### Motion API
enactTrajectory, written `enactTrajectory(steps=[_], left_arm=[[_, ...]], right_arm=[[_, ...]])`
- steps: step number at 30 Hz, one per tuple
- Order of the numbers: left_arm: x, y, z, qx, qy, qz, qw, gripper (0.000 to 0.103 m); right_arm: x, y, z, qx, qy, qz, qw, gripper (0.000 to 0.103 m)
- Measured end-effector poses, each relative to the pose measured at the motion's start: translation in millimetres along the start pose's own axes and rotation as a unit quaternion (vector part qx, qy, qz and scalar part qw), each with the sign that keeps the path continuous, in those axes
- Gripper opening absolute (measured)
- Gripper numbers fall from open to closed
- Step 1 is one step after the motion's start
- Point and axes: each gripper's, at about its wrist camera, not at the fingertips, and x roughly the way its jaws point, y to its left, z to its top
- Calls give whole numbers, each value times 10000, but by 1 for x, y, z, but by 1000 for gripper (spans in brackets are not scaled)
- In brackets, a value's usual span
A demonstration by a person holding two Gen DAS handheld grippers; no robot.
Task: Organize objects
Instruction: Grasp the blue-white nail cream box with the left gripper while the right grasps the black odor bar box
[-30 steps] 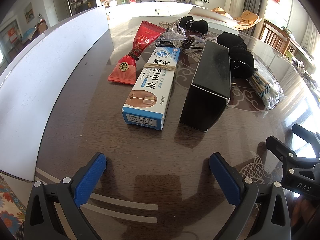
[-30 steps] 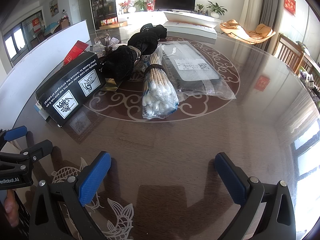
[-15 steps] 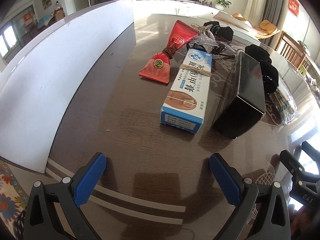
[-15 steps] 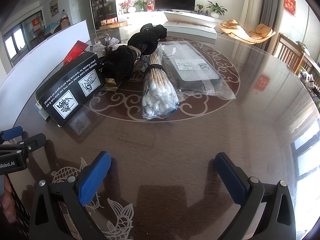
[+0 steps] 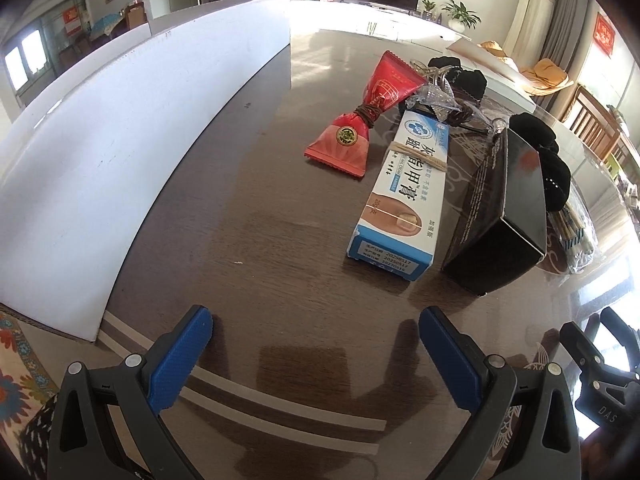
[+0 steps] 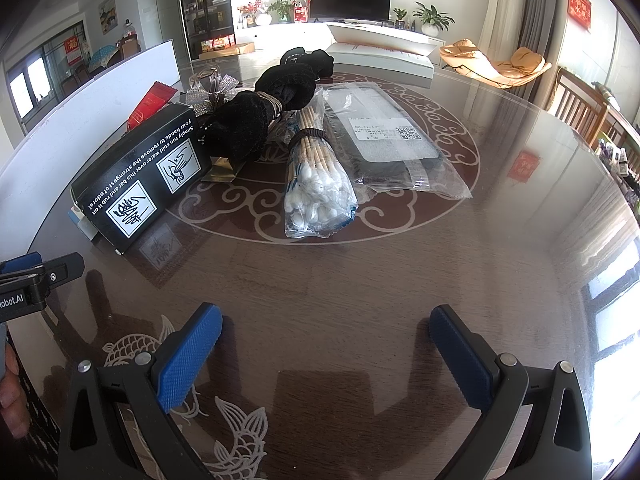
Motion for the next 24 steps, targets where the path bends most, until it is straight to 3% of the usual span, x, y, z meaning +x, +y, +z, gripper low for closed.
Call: enactTrajectory(steps=[3, 6, 9, 13, 14, 15, 16, 20, 24], left_arm=[[-2, 10, 0, -239, -63, -16, 9997, 103], [2, 5, 3, -190, -63, 73, 9998, 103], [3, 2, 2, -42, -23, 219, 9997, 103], [0, 6, 0, -89, -25, 170, 9998, 103], [-1, 8, 0, -111, -25, 161, 9998, 103], [-1, 9, 0, -128, -25, 153, 9998, 103], [-2, 10, 0, -140, -26, 140, 9998, 103], [-1, 11, 0, -172, -32, 122, 9998, 103], [-1, 8, 1, -108, -20, 155, 9998, 103]], right_arm=[[-15, 2, 15, 390, -217, 743, 9962, 103], [-28, 21, 51, 660, -436, 1401, 9870, 103], [-15, 57, 88, 606, -108, 1951, 9789, 103], [19, 100, 107, 158, 391, 1814, 9825, 102], [26, 104, 107, 99, 551, 1721, 9835, 90], [31, 102, 106, 145, 657, 1652, 9840, 69], [32, 95, 103, 297, 675, 1779, 9813, 62], [19, 47, 79, 1041, 708, 1950, 9727, 59], [8, -3, 43, 1737, 799, 1780, 9653, 60]])
